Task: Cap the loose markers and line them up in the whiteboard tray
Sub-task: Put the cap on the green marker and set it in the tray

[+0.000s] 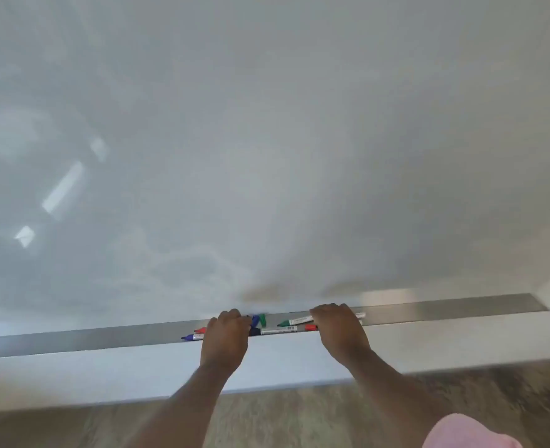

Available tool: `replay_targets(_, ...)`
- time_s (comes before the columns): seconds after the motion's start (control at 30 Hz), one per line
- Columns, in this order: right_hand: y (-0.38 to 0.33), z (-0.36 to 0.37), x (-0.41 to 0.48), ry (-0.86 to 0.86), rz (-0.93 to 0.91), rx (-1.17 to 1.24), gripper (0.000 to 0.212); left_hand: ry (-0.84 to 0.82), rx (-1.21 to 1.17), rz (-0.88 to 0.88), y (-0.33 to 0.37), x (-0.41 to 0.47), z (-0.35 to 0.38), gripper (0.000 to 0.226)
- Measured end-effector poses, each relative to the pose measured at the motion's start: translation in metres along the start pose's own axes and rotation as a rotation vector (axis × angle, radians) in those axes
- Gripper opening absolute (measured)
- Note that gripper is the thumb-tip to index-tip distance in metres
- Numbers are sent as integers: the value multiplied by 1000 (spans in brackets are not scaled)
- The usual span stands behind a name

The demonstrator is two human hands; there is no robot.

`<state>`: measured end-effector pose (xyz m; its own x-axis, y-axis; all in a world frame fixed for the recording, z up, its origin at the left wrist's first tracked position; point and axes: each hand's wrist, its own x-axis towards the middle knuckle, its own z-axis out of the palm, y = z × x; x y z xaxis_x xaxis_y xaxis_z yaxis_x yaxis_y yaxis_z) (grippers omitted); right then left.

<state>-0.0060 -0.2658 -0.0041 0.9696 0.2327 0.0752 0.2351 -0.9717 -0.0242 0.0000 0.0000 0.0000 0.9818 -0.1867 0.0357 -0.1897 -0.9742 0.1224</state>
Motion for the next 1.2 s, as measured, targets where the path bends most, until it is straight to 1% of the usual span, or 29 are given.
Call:
replay_targets(0.1, 10, 15, 18, -70, -49, 70, 37, -45, -41, 23, 5, 18, 9, 21)
replay_targets(0.2, 17, 27, 34, -135, -93, 66, 35, -99, 0, 55, 10, 30, 14, 25)
replay_targets(0.23, 18, 30, 39, -149, -109, 70, 32, -105, 22, 64, 12, 33, 16, 26)
replay_targets(0.33, 16, 38, 47, -188, -151, 97, 11, -109, 76, 123, 12, 44, 24, 31)
replay_targets(0.37, 15, 39, 48, -191, -155, 102, 9, -115, 100, 156, 12, 46, 26, 33)
replay_targets(0.43, 12, 43, 50, -198, -170, 87, 10, -104, 157, 246, 12, 49, 29, 37)
replay_targets(0.53, 10, 45, 50, -213, -185, 98, 13, -89, 263, 357, 11, 54, 31, 35)
replay_targets(0.67, 7, 41, 54, -223, -222, 71, 13, -131, 375, 473, 8, 58, 35, 31)
replay_targets(0.83, 3, 42, 55, -195, -248, -26, 25, -156, 479, 553, 7, 60, 36, 26)
replay_targets(0.97, -5, 44, 53, -223, -208, -64, 23, -149, 536, 585, 10, 62, 39, 21)
replay_targets(1.03, -9, 44, 53, -228, -173, -74, 19, -121, 518, 583, 9, 63, 42, 22)
replay_targets(1.1, -10, 44, 52, -191, -146, -52, 15, -75, 459, 560, 10, 63, 39, 24)
replay_targets(1.17, -11, 45, 50, -127, -136, -9, 18, 3, 317, 482, 15, 61, 33, 25)
replay_targets(1.2, -10, 45, 48, -94, -128, 14, 20, 59, 194, 398, 18, 57, 29, 26)
